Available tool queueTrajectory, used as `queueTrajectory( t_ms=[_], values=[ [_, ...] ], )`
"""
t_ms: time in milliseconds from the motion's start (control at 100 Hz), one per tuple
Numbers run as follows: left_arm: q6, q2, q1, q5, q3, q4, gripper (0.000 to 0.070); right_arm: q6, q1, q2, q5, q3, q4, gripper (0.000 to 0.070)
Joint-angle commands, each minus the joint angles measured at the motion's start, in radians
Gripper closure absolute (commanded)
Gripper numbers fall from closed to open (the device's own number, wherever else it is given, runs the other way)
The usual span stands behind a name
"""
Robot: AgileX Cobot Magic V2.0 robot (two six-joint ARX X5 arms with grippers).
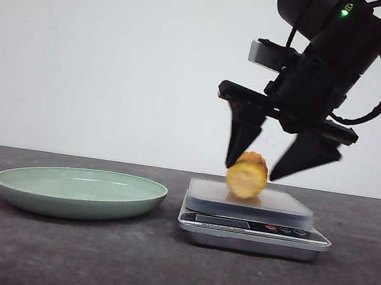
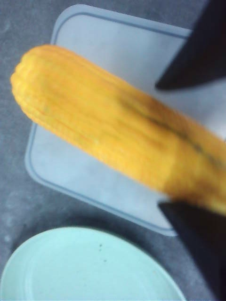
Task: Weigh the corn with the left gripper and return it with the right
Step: 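Lower the right gripper onto the corn on the scale and close, then carry the corn with the right gripper back onto the green plate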
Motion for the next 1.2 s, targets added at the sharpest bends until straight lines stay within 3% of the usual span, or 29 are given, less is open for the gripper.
queueTrajectory(
  t_ms=[0,280,550,880,1140,1190],
  values=[
    [0.003,0.000,-0.005,0.004,0.012,-0.004,0.0144,0.011,0.014,0.016,0.004,0.017,0.021,0.0700],
    [0.007,0.000,-0.005,0.003,0.012,-0.003,0.0144,-0.023,0.056,-0.047,0.018,0.071,0.022,0.0700],
    [0.005,0.000,-0.005,0.003,0.012,0.001,0.0144,-0.049,0.176,-0.032,-0.028,0.309,-0.069,0.0700],
    [-0.001,0.000,-0.005,0.000,0.012,0.002,0.0144,-0.010,0.288,0.247,-0.019,0.546,-0.098,0.0700],
    [-0.001,0.000,-0.005,0.000,0.012,0.002,0.0144,0.049,0.299,0.434,-0.020,0.565,-0.113,0.0700],
    [-0.001,0.000,-0.005,0.000,0.012,0.002,0.0144,0.053,0.299,0.447,-0.019,0.565,-0.121,0.0671]
  ],
)
